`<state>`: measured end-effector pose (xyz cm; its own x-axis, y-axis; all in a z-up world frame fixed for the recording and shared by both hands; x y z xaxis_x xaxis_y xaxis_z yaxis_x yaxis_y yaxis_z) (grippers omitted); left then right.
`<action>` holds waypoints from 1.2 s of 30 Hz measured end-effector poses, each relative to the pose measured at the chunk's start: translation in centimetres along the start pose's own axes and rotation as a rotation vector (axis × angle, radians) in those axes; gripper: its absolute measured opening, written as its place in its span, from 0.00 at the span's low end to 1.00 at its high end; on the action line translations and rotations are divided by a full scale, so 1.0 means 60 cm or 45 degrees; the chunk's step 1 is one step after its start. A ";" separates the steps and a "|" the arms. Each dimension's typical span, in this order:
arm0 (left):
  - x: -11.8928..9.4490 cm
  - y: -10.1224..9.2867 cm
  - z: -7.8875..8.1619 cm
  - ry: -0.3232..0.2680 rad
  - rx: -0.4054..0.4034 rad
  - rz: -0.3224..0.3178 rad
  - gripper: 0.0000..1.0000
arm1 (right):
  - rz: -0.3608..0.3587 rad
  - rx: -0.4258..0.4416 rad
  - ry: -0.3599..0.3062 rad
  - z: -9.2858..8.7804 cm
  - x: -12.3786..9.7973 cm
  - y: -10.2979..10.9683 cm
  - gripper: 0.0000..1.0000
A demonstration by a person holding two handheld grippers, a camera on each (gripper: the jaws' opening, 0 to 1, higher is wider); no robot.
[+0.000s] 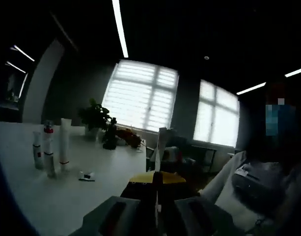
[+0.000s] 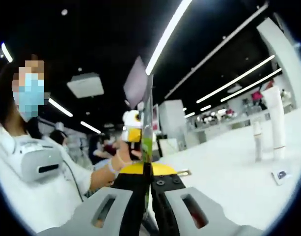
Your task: Arrange the skincare products in the storage area until every visible bottle or jar stands upright without overlapping.
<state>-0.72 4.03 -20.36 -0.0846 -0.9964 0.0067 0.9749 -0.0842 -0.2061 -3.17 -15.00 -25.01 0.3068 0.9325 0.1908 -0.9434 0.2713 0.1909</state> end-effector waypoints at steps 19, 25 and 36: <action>-0.001 -0.020 -0.041 -0.078 -0.040 0.037 0.18 | 0.010 0.050 -0.118 0.014 0.010 0.017 0.00; -0.015 -0.011 -0.060 -0.081 -0.074 0.077 0.18 | 0.007 0.082 -0.161 0.017 0.012 0.018 0.00; -0.007 -0.016 -0.076 -0.115 -0.106 0.038 0.06 | 0.032 0.074 -0.192 0.021 0.018 0.025 0.00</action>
Point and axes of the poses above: the point that each gripper's makers call its tool centre point, and the gripper's own axes: x roughly forward along the fingers, y roughly to its left, z roughly out of its top, the point moved 8 cm from there along -x, roughly backward along the fingers, and after that the axes turned 3 degrees about x, right-handed, at the moved point
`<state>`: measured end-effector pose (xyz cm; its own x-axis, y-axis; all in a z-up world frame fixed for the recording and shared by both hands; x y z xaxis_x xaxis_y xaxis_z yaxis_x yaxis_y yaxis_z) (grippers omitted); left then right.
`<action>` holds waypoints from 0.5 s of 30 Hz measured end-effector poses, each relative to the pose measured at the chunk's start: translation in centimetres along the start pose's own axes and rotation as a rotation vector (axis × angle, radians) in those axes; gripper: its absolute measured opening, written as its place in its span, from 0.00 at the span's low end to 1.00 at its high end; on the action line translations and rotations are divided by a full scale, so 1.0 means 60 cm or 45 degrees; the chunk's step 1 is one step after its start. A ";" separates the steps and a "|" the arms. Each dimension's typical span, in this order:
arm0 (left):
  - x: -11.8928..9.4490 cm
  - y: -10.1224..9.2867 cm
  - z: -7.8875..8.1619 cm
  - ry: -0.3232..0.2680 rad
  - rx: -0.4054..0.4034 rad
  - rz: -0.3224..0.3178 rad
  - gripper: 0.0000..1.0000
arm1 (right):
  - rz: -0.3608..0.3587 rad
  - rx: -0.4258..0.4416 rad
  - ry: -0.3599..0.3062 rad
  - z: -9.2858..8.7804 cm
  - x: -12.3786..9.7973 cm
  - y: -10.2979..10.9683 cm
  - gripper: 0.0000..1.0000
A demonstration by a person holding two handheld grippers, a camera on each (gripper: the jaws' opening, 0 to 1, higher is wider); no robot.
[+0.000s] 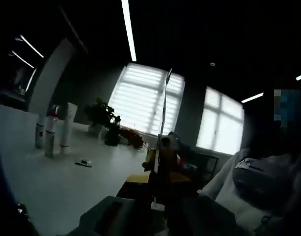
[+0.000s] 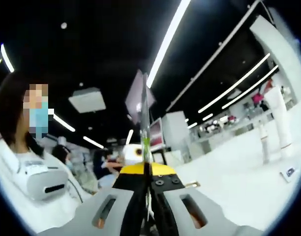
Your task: Arrange the skincare products in the storage area until every visible bottle or jar stands upright without overlapping.
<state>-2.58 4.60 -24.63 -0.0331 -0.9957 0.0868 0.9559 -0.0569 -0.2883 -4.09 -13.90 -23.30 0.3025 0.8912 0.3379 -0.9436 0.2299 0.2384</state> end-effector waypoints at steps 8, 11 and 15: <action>0.005 -0.001 -0.013 -0.028 -0.003 0.009 0.07 | -0.003 0.026 -0.058 0.006 0.004 0.003 0.00; 0.004 -0.003 -0.013 -0.036 -0.007 -0.005 0.04 | -0.008 0.007 -0.037 0.003 0.006 0.005 0.00; 0.001 -0.008 -0.012 0.006 0.045 0.009 0.03 | 0.000 0.008 -0.021 0.000 0.008 0.006 0.00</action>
Point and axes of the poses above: the point that each gripper's makers call its tool centre point, and the gripper's own axes: x roughly forward along the fingers, y roughly to its left, z roughly out of its top, the point moved 8 cm from there along -x, roughly backward along the fingers, and after that the axes turned 3 degrees about x, right-handed, at the moved point
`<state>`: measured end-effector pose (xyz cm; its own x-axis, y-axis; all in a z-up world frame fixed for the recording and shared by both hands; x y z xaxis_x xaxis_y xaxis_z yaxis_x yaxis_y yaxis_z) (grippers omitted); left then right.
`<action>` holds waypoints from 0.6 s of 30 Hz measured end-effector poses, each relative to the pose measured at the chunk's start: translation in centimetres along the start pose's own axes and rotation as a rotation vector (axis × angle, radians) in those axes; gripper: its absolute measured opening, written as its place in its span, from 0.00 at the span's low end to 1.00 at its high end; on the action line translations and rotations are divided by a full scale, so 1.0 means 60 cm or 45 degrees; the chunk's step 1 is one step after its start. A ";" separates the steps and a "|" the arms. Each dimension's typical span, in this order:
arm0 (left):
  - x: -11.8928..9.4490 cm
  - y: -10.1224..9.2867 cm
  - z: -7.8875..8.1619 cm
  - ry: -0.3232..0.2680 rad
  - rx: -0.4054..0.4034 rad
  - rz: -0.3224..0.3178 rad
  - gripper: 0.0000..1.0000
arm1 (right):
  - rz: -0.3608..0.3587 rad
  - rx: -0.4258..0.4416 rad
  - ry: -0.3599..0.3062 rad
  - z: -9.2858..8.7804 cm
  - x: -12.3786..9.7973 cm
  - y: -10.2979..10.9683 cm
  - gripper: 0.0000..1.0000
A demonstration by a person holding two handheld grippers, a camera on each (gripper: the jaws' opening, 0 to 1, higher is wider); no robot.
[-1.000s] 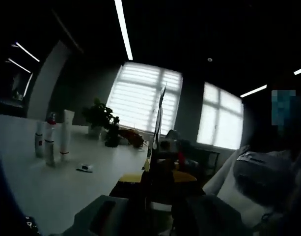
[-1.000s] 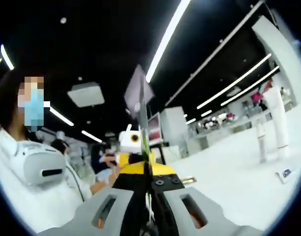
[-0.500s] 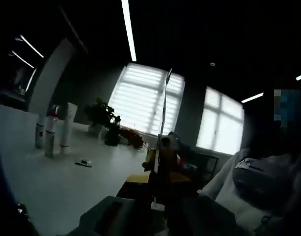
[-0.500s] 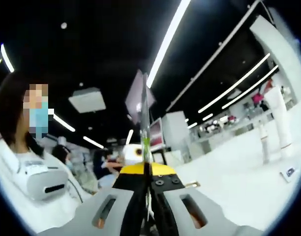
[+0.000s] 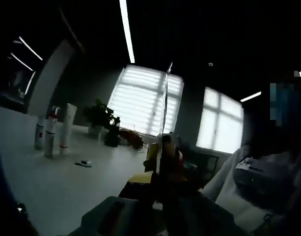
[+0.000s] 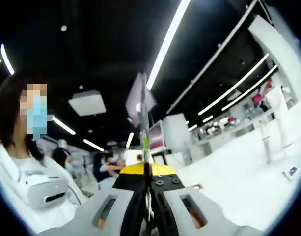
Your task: Arrange the skincare products in the storage area until every visible bottle or jar stands upright without overlapping.
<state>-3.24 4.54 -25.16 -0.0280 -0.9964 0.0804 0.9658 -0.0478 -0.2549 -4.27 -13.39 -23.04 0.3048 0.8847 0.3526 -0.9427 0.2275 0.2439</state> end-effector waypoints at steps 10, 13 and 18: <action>-0.008 -0.004 0.009 -0.006 0.058 0.023 0.03 | 0.004 -0.018 0.048 -0.002 0.004 0.006 0.00; -0.010 -0.005 0.010 -0.003 0.069 0.024 0.02 | -0.004 -0.013 0.058 -0.002 0.005 0.004 0.00; -0.012 -0.009 0.014 0.026 0.108 0.027 0.02 | 0.021 0.009 0.060 -0.003 0.006 0.007 0.00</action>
Point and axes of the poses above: the point that each gripper's makers call its tool centre point, and the gripper's own axes: x roughly forward along the fingers, y roughly to its left, z roughly out of its top, the point moved 8 cm from there along -x, roughly backward along the fingers, and after that the axes turned 3 degrees about x, right-handed, at the moved point
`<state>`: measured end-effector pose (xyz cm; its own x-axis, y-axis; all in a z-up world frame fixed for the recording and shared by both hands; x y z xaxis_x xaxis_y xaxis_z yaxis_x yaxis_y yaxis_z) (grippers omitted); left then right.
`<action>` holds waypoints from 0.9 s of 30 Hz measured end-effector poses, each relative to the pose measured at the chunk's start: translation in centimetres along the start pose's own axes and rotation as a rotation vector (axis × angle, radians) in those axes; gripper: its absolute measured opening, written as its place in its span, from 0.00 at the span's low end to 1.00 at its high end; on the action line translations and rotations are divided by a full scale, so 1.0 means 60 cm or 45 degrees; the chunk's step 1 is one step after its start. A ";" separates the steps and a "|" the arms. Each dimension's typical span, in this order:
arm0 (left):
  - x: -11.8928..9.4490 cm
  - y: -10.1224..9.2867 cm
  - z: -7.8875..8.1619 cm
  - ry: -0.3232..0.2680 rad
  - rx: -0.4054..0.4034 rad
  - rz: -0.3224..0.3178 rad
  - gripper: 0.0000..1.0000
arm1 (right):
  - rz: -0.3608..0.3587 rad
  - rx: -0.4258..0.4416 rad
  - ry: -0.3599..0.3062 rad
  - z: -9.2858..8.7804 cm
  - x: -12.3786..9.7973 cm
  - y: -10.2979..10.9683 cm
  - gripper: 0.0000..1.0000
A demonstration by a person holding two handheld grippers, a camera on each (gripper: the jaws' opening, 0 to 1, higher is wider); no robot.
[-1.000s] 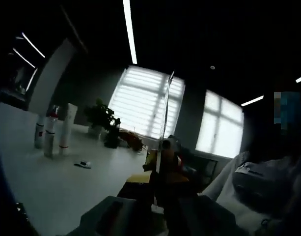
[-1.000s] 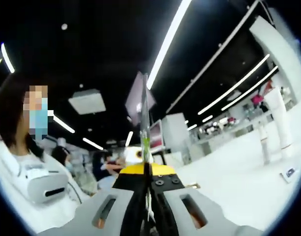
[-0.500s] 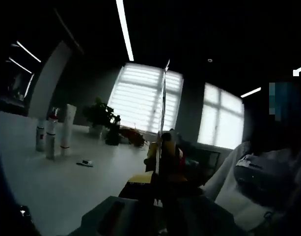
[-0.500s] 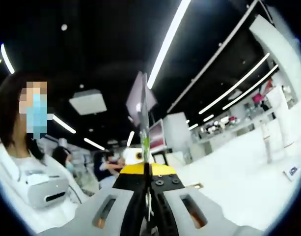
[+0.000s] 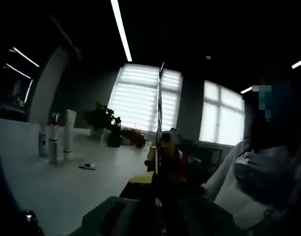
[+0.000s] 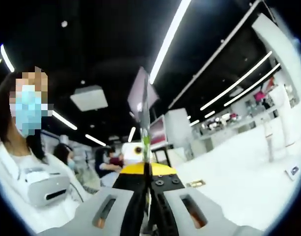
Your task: Arrange the skincare products in the storage area until every visible bottle or jar stands upright without overlapping.
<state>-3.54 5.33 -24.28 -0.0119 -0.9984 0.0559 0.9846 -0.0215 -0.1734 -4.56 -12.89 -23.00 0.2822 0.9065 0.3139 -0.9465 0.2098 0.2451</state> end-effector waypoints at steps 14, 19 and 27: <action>-0.009 -0.007 0.003 0.029 -0.030 0.016 0.02 | -0.005 -0.022 0.056 0.002 -0.001 0.006 0.00; -0.012 -0.015 0.006 0.059 -0.008 0.021 0.00 | 0.041 -0.081 0.058 0.000 0.001 0.011 0.00; -0.030 0.000 0.011 0.024 -0.041 0.076 0.00 | -0.014 -0.223 0.024 0.009 -0.005 0.006 0.09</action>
<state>-3.42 7.18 -23.74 0.0430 -0.9987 0.0264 0.9776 0.0366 -0.2072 -4.91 -13.28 -22.49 0.2909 0.9103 0.2946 -0.9567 0.2784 0.0845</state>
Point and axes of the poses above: the point that each gripper's makers call its tool centre point, and the gripper's own axes: x roughly forward along the fingers, y roughly to its left, z roughly out of its top, the point moved 8 cm from there along -x, roughly backward along the fingers, and after that the axes turned 3 degrees about x, right-handed, at the moved point
